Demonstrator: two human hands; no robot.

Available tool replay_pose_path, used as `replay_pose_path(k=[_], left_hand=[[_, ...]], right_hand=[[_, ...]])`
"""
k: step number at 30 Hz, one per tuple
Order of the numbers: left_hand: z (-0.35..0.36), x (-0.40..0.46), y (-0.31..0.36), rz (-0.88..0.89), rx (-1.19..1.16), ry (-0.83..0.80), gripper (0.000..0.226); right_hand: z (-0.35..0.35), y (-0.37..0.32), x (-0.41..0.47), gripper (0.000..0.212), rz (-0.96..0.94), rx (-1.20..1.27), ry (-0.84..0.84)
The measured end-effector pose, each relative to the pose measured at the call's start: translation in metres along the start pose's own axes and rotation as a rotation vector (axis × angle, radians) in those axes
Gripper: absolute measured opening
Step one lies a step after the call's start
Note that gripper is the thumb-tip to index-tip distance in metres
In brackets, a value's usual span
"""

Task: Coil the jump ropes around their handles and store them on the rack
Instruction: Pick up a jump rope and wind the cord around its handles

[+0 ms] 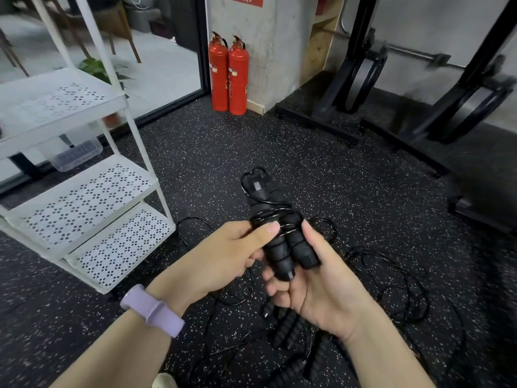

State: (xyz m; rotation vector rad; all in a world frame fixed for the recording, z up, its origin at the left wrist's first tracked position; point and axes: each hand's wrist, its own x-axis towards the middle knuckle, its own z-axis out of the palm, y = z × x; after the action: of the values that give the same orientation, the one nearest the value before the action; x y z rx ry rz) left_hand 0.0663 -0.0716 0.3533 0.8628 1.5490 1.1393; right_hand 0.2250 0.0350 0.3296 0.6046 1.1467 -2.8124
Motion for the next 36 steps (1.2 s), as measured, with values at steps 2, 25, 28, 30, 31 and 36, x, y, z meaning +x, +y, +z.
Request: replay_pose_path(k=[2,25,28,30,31,36], left_hand=[[-0.001,0.0,0.001,0.007,0.017,-0.02,0.031],[0.008,0.01,-0.017,-0.138,-0.071,0.441,0.047],[0.001,0.006,-0.012,-0.128,-0.124,0.267,0.037],[0.0,0.004,-0.009,-0.096,-0.161,0.156,0.034],[0.001,0.003,-0.008,-0.073,-0.159,0.12,0.032],[-0.001,0.001,-0.002,0.039,-0.166,0.035,0.026]], right_hand=[[-0.001,0.0,0.0,0.066,-0.035,0.004,0.01],[0.009,0.036,0.02,0.058,-0.361,-1.397,0.603],[0.003,0.017,0.012,0.046,-0.311,-0.722,0.602],[0.001,0.006,0.008,0.058,-0.184,-0.305,0.416],[0.002,0.002,0.006,0.062,-0.124,-0.157,0.29],[-0.001,0.0,0.002,0.065,-0.074,0.157,-0.058]])
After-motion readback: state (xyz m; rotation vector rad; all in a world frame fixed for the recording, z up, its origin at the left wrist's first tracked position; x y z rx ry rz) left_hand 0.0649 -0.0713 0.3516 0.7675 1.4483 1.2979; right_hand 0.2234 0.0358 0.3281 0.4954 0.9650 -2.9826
